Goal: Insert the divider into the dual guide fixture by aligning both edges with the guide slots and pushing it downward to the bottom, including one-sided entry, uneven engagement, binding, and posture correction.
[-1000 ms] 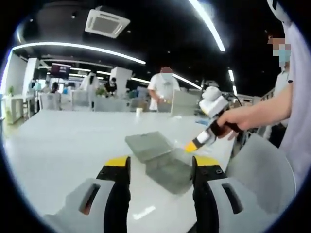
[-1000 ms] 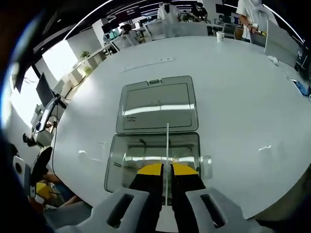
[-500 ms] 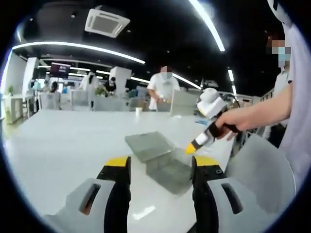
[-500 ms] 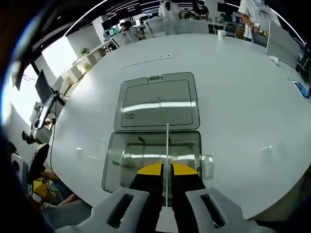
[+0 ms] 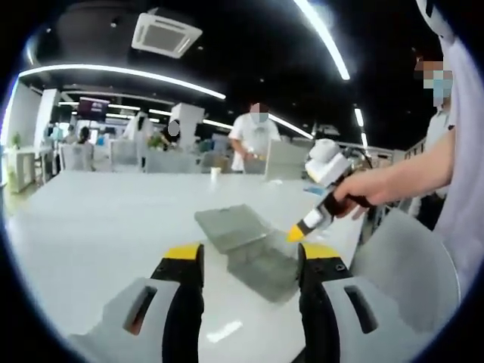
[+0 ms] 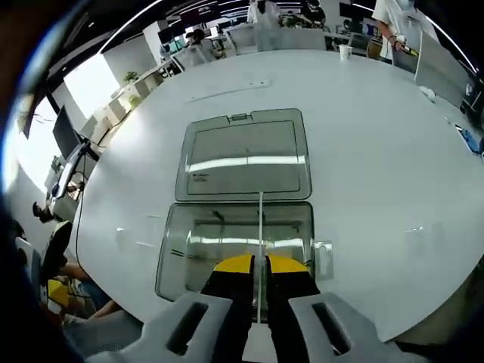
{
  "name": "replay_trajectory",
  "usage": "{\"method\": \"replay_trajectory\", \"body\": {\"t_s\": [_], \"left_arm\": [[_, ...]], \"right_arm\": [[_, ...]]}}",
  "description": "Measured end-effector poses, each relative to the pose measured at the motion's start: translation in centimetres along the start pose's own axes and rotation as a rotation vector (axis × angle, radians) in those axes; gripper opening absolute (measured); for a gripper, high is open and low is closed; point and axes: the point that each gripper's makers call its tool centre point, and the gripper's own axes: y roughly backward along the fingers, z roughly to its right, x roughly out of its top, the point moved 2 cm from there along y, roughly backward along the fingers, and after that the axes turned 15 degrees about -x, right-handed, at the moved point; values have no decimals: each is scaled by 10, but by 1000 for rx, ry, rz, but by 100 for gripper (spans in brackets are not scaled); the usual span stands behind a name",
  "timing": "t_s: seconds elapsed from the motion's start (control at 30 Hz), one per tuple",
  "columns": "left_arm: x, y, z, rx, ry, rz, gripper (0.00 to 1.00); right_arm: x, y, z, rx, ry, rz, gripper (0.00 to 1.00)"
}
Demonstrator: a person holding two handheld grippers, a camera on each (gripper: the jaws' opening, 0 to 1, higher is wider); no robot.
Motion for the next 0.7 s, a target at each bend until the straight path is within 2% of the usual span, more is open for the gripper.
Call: {"method": "replay_trajectory", "body": {"t_s": [0.47, 0.7], "left_arm": [[-1, 1, 0, -2, 2, -2, 47], [-2, 1, 1, -5, 5, -2, 47]], "right_arm": [[-2, -3, -1, -8, 12, -13, 0], [4, 1, -1, -2, -15, -23, 0]]}}
